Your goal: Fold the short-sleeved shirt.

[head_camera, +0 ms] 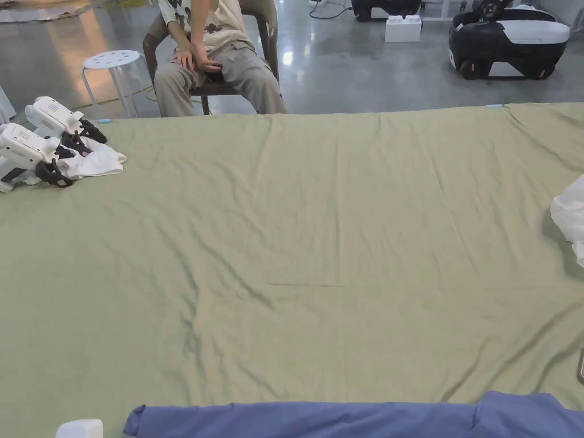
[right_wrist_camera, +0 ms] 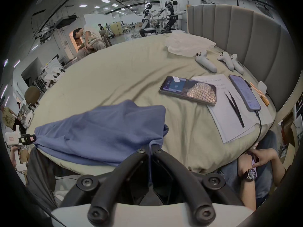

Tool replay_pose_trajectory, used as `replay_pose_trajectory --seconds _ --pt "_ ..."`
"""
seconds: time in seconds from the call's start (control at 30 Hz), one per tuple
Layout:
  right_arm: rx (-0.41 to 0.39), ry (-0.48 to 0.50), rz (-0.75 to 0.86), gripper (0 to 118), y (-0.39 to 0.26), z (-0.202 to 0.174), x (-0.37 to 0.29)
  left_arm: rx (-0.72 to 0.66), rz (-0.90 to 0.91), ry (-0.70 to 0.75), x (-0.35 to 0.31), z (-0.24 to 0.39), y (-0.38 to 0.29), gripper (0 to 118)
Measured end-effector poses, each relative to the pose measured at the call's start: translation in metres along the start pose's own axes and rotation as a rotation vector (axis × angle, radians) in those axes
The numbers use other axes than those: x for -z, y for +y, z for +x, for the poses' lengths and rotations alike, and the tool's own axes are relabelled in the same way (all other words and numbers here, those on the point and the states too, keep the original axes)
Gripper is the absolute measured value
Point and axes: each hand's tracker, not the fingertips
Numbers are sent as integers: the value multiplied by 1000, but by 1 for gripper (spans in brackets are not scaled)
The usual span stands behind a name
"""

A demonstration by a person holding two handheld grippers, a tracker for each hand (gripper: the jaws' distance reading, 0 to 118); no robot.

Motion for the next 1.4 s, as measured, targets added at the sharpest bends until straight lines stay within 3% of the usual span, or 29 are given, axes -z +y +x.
replay_pose_trajectory --seconds 0.07,0.13,0.17,0.2,0.23,0.27,0.57,0.67,0.77,0.83,0.87,0.93,0.97,1.0,1.03,1.07,1.1,1.23,1.4 --pt "-22 -13 -16 0 -2 -3 5 2 2 10 2 -2 -3 2" --pt "-36 -15 -32 0 0 -4 12 -13 2 12 2 -7 0 25" --pt "-44 -15 -45 9 1 -6 15 -19 -3 16 2 -9 2 47" --pt "-57 -26 -47 38 2 -8 15 -19 2 18 0 -7 1 78" --pt "-76 -38 -38 61 3 -11 14 -9 18 39 -4 -6 1 89" --pt "-107 -69 -38 70 7 -14 10 23 47 74 -11 -2 4 90" --pt "-105 116 339 70 43 -67 -64 253 555 238 -105 70 22 90" --pt "-166 156 437 70 47 -90 -86 247 674 245 -131 93 20 90" --pt "-229 125 517 70 47 -112 -102 243 775 196 -155 111 18 90" --pt "-251 160 550 69 45 -121 -109 264 823 150 -168 120 15 83" --pt "-256 182 564 69 44 -125 -112 284 837 110 -172 124 14 74" --pt "-239 227 571 58 40 -129 -112 313 850 110 -172 132 12 40" --pt "-213 242 571 48 39 -132 -111 343 843 114 -170 135 11 28" --pt "-187 259 577 30 36 -134 -109 360 834 116 -168 137 11 20" --pt "-194 264 569 13 35 -137 -107 359 830 115 -167 139 10 17" --pt "-202 265 560 4 34 -140 -106 361 822 101 -167 141 9 12" --pt "-209 258 558 3 32 -143 -105 360 814 82 -167 141 9 0" --pt "-265 238 560 0 28 -150 -108 353 800 67 -167 140 9 0" --pt "-256 227 563 0 30 -148 -107 306 788 41 -169 134 10 0"
